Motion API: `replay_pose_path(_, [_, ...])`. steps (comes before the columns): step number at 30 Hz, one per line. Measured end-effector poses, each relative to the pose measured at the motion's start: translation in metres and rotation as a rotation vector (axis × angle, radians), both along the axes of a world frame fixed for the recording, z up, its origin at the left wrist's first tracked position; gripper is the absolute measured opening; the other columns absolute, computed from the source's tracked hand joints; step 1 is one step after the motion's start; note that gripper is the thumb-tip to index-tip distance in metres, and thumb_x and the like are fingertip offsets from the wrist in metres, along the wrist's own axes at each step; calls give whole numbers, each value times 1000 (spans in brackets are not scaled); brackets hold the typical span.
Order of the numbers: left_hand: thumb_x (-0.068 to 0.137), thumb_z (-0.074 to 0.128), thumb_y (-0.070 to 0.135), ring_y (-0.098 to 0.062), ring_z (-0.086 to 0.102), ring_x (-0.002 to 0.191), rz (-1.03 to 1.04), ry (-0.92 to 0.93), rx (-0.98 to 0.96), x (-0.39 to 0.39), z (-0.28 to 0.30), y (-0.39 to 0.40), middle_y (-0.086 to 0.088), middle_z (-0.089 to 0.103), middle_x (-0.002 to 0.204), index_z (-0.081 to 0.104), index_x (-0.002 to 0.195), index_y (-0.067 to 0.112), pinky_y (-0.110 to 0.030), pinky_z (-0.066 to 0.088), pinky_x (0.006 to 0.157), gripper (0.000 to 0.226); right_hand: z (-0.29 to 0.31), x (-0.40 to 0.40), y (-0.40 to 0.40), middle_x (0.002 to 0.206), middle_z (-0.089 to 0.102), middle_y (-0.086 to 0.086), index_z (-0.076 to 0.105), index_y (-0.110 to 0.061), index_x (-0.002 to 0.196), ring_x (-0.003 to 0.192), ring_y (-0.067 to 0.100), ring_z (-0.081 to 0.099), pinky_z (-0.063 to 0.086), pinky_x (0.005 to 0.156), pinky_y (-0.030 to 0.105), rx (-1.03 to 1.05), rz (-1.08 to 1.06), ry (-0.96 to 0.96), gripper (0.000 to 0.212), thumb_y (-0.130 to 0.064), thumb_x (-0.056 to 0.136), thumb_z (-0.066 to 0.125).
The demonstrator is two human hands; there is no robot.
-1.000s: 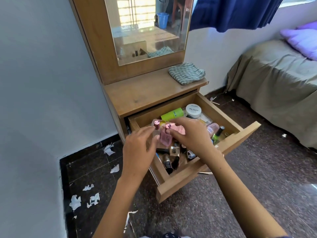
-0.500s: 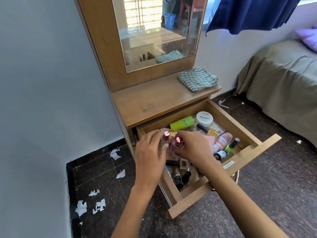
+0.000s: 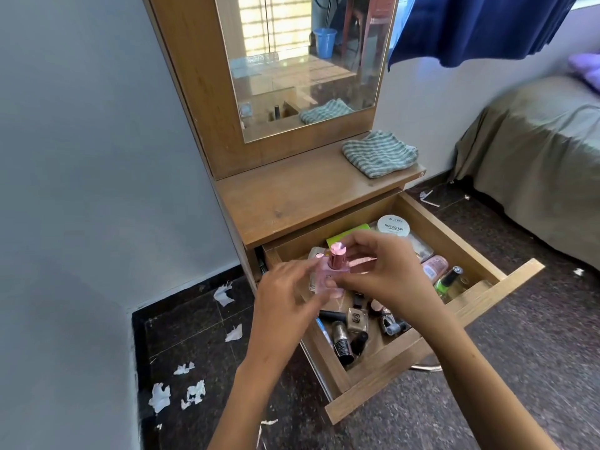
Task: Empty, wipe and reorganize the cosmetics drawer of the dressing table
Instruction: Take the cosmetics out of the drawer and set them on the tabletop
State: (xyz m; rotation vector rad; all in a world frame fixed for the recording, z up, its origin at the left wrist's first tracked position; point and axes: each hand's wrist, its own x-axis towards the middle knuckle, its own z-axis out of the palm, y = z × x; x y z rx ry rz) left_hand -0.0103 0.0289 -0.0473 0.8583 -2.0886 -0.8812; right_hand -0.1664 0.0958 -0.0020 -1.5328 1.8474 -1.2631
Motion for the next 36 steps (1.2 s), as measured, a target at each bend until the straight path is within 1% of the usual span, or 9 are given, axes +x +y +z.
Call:
replay_pose_path(3, [77, 64, 56, 1, 60, 96, 8, 74, -1, 7, 4, -8, 21, 66, 96, 66, 102, 30, -38, 51, 84, 35, -3, 8, -9, 95, 73, -5, 68, -17, 100, 91, 5, 69, 58, 75, 22, -88, 61, -95, 42, -7, 64, 87])
replay_pose_path(7, [78, 74, 33, 8, 58, 88, 146, 120, -89, 18, 14, -31, 24, 64, 89, 62, 97, 31, -10, 45, 75, 23, -18, 4, -17, 111, 71, -5, 62, -16, 119, 107, 5, 65, 57, 83, 26, -144, 45, -129, 58, -18, 67, 86])
replay_pose_path(10, [78, 77, 23, 11, 58, 87, 264, 178, -142, 23, 24, -59, 20, 64, 92, 60, 98, 27, -2, 39, 75, 26, -31, -11, -17, 108, 71, -8, 63, -19, 118, 103, 4, 67, 57, 84, 25, -101, 19, -110, 56, -17, 67, 87])
replay_pose_path(15, [81, 75, 19, -3, 61, 85, 384, 187, -122, 17, 29, -108, 4, 66, 100, 61, 102, 14, -5, 42, 72, 26, -52, -18, -26, 104, 69, -8, 61, -19, 119, 100, 8, 67, 57, 84, 28, 95, 24, 9, 66, -13, 60, 90])
replay_pose_path(19, [81, 75, 21, -14, 63, 87, 439, 173, -100, 11, 22, -133, -4, 68, 102, 61, 106, 10, -15, 46, 71, 31, -63, -12, -33, 101, 70, -6, 63, -17, 117, 97, 14, 66, 53, 84, 34, 141, 25, 192, 58, -14, 64, 87])
replay_pose_path(24, [79, 76, 24, -9, 60, 80, 483, 174, -118, 4, 16, -148, -1, 66, 97, 59, 99, 10, -5, 39, 62, 30, -64, -10, -39, 104, 70, -6, 62, -23, 113, 101, 17, 62, 47, 79, 31, 220, 13, 431, 44, -25, 72, 78])
replay_pose_path(30, [76, 79, 29, 0, 52, 71, 492, 175, -112, -13, 15, -159, 7, 60, 88, 57, 91, 14, -7, 38, 60, 31, -61, -2, -50, 96, 69, -3, 58, -23, 98, 95, 24, 63, 32, 63, 27, 326, 8, 591, 25, -33, 77, 68])
replay_pose_path(33, [75, 80, 30, -11, 59, 76, 496, 189, -102, -20, 16, -162, 5, 60, 90, 58, 93, 12, -12, 42, 61, 33, -59, -1, -55, 95, 69, 0, 56, -21, 94, 95, 25, 63, 36, 64, 28, 354, -10, 601, 20, -31, 80, 66])
replay_pose_path(36, [74, 81, 29, -16, 60, 88, 528, 201, -90, -19, 18, -155, 5, 60, 99, 56, 103, 13, -29, 52, 75, 42, -55, 1, -54, 96, 69, 2, 56, -19, 92, 96, 26, 62, 38, 67, 31, 347, -6, 565, 17, -28, 82, 66])
